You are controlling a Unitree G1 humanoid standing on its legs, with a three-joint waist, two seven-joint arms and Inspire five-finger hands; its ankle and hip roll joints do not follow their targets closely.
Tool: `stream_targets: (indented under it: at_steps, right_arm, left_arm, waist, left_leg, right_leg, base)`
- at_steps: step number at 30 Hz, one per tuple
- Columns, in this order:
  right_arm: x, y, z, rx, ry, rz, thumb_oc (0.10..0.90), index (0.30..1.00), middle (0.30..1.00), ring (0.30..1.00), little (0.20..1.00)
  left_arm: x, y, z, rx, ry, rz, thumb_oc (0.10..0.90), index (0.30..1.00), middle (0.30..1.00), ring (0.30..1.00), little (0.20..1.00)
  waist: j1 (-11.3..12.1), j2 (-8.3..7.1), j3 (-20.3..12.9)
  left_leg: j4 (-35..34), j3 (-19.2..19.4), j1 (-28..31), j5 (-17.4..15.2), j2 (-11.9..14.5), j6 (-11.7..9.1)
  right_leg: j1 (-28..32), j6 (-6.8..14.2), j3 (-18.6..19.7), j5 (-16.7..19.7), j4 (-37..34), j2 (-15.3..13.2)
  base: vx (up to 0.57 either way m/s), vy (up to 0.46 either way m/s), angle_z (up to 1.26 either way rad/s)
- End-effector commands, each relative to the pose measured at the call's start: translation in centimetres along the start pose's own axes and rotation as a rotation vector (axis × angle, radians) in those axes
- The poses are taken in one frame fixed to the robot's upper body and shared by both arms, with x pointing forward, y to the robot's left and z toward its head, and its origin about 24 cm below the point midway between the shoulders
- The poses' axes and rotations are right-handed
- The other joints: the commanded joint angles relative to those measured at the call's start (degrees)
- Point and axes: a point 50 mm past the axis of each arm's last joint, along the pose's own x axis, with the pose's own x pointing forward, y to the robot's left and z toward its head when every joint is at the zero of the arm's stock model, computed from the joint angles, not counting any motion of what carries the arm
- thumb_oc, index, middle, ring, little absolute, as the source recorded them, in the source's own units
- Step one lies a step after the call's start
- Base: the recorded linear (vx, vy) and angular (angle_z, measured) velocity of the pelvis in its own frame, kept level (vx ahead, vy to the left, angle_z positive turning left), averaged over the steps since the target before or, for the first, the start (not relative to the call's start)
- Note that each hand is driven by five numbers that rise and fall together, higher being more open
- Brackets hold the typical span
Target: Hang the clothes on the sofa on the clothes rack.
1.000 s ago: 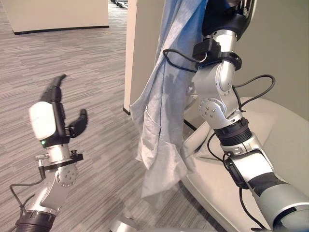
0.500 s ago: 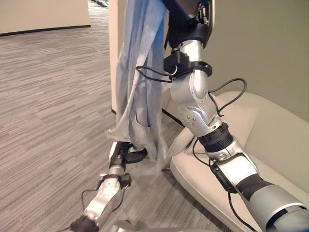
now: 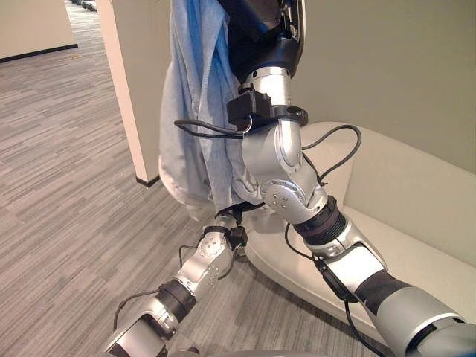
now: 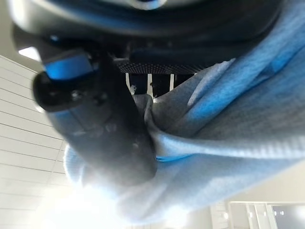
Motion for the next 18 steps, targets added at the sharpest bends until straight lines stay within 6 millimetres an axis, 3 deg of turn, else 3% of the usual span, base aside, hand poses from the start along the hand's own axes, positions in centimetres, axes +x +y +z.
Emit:
stream_targets:
  at_steps: [1, 5, 6, 7, 8, 9, 10, 11, 12, 13, 14, 16, 17, 18]
  right_arm:
    - [1.3, -0.3, 3.5, 0.016, -0.211, -0.012, 0.400, 0.300, 0.300, 0.300, 0.300]
    - [0.5, -4.2, 4.9, -0.109, -0.264, -0.103, 0.400, 0.300, 0.300, 0.300, 0.300]
    - [0.2, -5.1, 5.2, -0.140, -0.270, -0.115, 0.400, 0.300, 0.300, 0.300, 0.300]
    - [0.2, -5.1, 5.2, -0.140, -0.270, -0.115, 0.400, 0.300, 0.300, 0.300, 0.300]
    - [-0.8, -6.8, 5.8, -0.200, -0.281, -0.140, 0.400, 0.300, 0.300, 0.300, 0.300]
    - [-0.9, -6.8, 5.8, -0.200, -0.280, -0.141, 0.400, 0.300, 0.300, 0.300, 0.300]
    - [-1.4, -7.7, 6.1, -0.222, -0.282, -0.156, 0.400, 0.300, 0.300, 0.300, 0.300]
    - [-2.5, -9.6, 6.7, -0.275, -0.287, -0.195, 0.400, 0.300, 0.300, 0.300, 0.300]
    - [-3.3, -10.7, 7.1, -0.311, -0.283, -0.215, 0.400, 0.300, 0.300, 0.300, 0.300]
    - [-3.3, -10.7, 7.1, -0.311, -0.282, -0.215, 0.400, 0.300, 0.300, 0.300, 0.300]
    - [-4.1, -11.9, 7.6, -0.348, -0.285, -0.241, 0.400, 0.300, 0.300, 0.300, 0.300]
    - [-6.5, -14.9, 9.2, -0.435, -0.293, -0.315, 0.400, 0.300, 0.300, 0.300, 0.300]
    - [-6.5, -15.0, 9.2, -0.434, -0.293, -0.316, 0.400, 0.300, 0.300, 0.300, 0.300]
    - [-8.1, -16.6, 10.0, -0.487, -0.286, -0.353, 0.400, 0.300, 0.300, 0.300, 0.300]
  left_arm:
    - [0.9, 0.3, 4.1, -0.120, -0.208, 0.043, 0.400, 0.300, 0.300, 0.300, 0.300]
    - [-1.7, 6.7, 5.6, -0.076, -0.320, 0.311, 0.400, 0.300, 0.300, 0.300, 0.300]
    - [-2.5, 8.0, 6.0, -0.057, -0.346, 0.368, 0.400, 0.300, 0.300, 0.300, 0.300]
    - [-2.5, 8.0, 6.0, -0.057, -0.346, 0.368, 0.400, 0.300, 0.300, 0.300, 0.300]
    - [-4.5, 11.1, 7.0, 0.017, -0.410, 0.528, 0.400, 0.300, 0.300, 0.300, 0.300]
    - [-4.5, 11.2, 7.0, 0.017, -0.409, 0.529, 0.400, 0.300, 0.300, 0.300, 0.300]
    - [-5.5, 12.6, 7.6, 0.077, -0.438, 0.605, 0.400, 0.300, 0.300, 0.300, 0.300]
    - [-7.6, 15.5, 9.3, 0.207, -0.507, 0.768, 0.400, 0.300, 0.300, 0.300, 0.300]
    - [-8.8, 16.7, 10.2, 0.284, -0.540, 0.842, 0.400, 0.300, 0.300, 0.300, 0.300]
    - [-8.8, 16.7, 10.2, 0.284, -0.540, 0.843, 0.400, 0.300, 0.300, 0.300, 0.300]
    - [-9.8, 17.7, 11.3, 0.377, -0.573, 0.906, 0.400, 0.300, 0.300, 0.300, 0.300]
    - [-12.1, 19.7, 15.2, 0.672, -0.686, 1.031, 0.400, 0.300, 0.300, 0.300, 0.300]
    - [-12.1, 19.7, 15.2, 0.675, -0.685, 1.030, 0.400, 0.300, 0.300, 0.300, 0.300]
    - [-13.1, 20.1, 17.7, 0.845, -0.768, 1.068, 0.400, 0.300, 0.300, 0.300, 0.300]
  waist:
    - [2.46, 0.20, -6.36]
    - [5.04, -0.25, -6.03]
    - [5.50, -0.38, -6.02]
    - [5.51, -0.38, -6.03]
    - [6.53, -0.55, -5.93]
    - [6.53, -0.55, -5.99]
    - [7.00, -0.62, -5.91]
    - [7.60, -0.66, -5.74]
    - [7.67, -0.70, -5.80]
    - [7.64, -0.71, -5.82]
    - [7.71, -0.59, -5.82]
    - [7.42, -0.16, -6.08]
    - [7.34, -0.29, -6.17]
    - [6.53, 0.47, -5.64]
  left_leg:
    - [-0.09, -3.36, 0.26, -9.52, -1.01, 5.06]
    - [-0.09, -2.80, 0.49, -9.65, -1.67, 5.70]
    - [-0.09, -2.62, 0.60, -9.70, -1.80, 5.81]
    - [-0.09, -2.61, 0.59, -9.70, -1.80, 5.81]
    - [-0.09, -2.37, 0.83, -9.83, -2.07, 6.09]
    - [-0.09, -2.34, 0.85, -9.83, -2.09, 6.10]
    - [-0.09, -2.27, 0.95, -9.82, -2.26, 6.26]
    - [-0.09, -2.27, 1.07, -9.81, -2.75, 6.57]
    - [-0.09, -2.58, 1.06, -9.77, -3.17, 6.83]
    - [-0.09, -2.60, 1.05, -9.76, -3.18, 6.83]
    - [-0.09, -2.79, 1.00, -9.69, -3.57, 7.00]
    - [-0.09, -3.78, 0.67, -9.33, -5.15, 7.66]
    - [-0.09, -3.88, 0.61, -9.28, -5.22, 7.68]
    - [-0.09, -4.74, 0.73, -9.03, -5.99, 8.07]
  right_leg:
    - [-1.61, 0.42, 0.77, -0.01, 0.29, -3.81]
    - [-1.88, 1.25, 0.99, 0.26, 0.29, -4.38]
    - [-1.86, 1.39, 1.04, 0.29, 0.29, -4.46]
    - [-1.86, 1.39, 1.05, 0.29, 0.29, -4.46]
    - [-1.86, 1.72, 1.29, 0.55, 0.29, -4.71]
    - [-1.85, 1.73, 1.32, 0.54, 0.29, -4.72]
    - [-1.77, 1.91, 1.45, 0.66, 0.29, -4.84]
    - [-1.61, 2.37, 1.47, 1.57, 0.29, -5.34]
    - [-1.49, 2.57, 1.39, 2.07, 0.29, -5.78]
    - [-1.49, 2.57, 1.36, 2.07, 0.29, -5.80]
    - [-1.39, 2.81, 1.17, 2.83, 0.29, -6.27]
    - [-1.01, 3.08, 0.11, 5.22, 0.29, -7.99]
    - [-1.01, 3.11, 0.01, 5.20, 0.29, -8.06]
    - [-1.85, 2.50, -0.51, 5.84, 3.28, -9.00]
  base:
    - [0.00, 0.026, -0.13]
    - [-0.01, 0.086, -0.08]
    - [0.00, 0.053, -0.06]
    - [0.01, 0.093, -0.04]
    - [0.01, 0.071, -0.03]
    - [0.01, 0.104, -0.08]
    - [0.00, 0.135, -0.05]
    - [0.00, 0.195, -0.05]
    - [0.00, 0.162, -0.02]
    - [-0.01, 0.133, 0.05]
    - [0.00, 0.219, 0.06]
    - [-0.01, 0.274, 0.20]
    - [-0.03, 0.238, 0.35]
    - [-0.04, 0.216, 0.30]
